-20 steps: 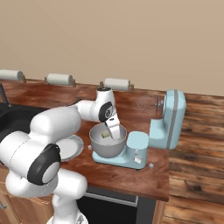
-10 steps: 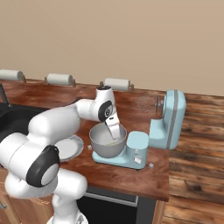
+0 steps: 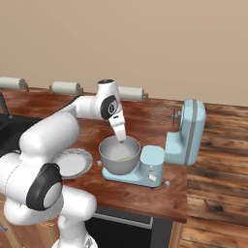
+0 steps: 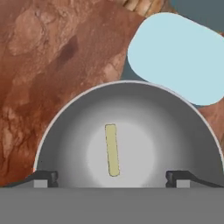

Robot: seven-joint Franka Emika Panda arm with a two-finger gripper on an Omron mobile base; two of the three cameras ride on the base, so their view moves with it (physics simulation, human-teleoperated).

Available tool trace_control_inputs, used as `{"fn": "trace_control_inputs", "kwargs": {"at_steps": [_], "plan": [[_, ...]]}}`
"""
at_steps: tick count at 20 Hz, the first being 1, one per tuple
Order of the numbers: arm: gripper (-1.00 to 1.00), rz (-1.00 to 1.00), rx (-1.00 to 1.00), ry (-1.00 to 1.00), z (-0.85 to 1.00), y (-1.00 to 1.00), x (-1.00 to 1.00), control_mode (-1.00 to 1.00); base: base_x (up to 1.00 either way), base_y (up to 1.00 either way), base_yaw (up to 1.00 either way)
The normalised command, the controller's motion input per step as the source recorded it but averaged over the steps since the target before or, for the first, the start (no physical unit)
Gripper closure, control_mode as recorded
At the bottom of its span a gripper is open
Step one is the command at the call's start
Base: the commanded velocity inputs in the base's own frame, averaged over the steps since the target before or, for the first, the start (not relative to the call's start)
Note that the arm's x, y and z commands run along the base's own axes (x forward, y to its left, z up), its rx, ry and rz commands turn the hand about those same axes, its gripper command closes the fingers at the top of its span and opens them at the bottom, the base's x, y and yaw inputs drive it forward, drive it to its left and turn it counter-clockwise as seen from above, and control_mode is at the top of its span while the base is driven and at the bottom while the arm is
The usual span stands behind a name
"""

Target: Add butter and sugar cubes to the stand mixer bowl and then turn on the stand mixer to begin making frosting.

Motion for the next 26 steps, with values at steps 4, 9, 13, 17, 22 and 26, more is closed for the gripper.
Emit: {"fn": "trace_control_inputs", "kwargs": {"at_steps": [4,9,13,17,22,26], "plan": [[-1.00,-0.07,-0.05,0.00,0.09,0.56,-0.02,-1.00,0.00,0.00,0.00],[-1.00,-0.09,-0.04,0.00,0.00,0.74,0.00,-1.00,0.00,0.00,0.00],[-1.00,-0.07,-0.05,0.00,-0.08,0.65,-0.02,-1.00,0.00,0.00,0.00],[-1.00,-0.07,-0.04,0.00,-0.27,0.42,-0.11,-1.00,0.00,0.00,0.00],[-1.00,-0.05,-0.05,0.00,-0.42,0.17,-0.15,-1.00,0.00,0.00,0.00],[-1.00,-0.02,-0.02,0.00,-0.42,0.01,-0.16,-1.00,0.00,0.00,0.00]]}}
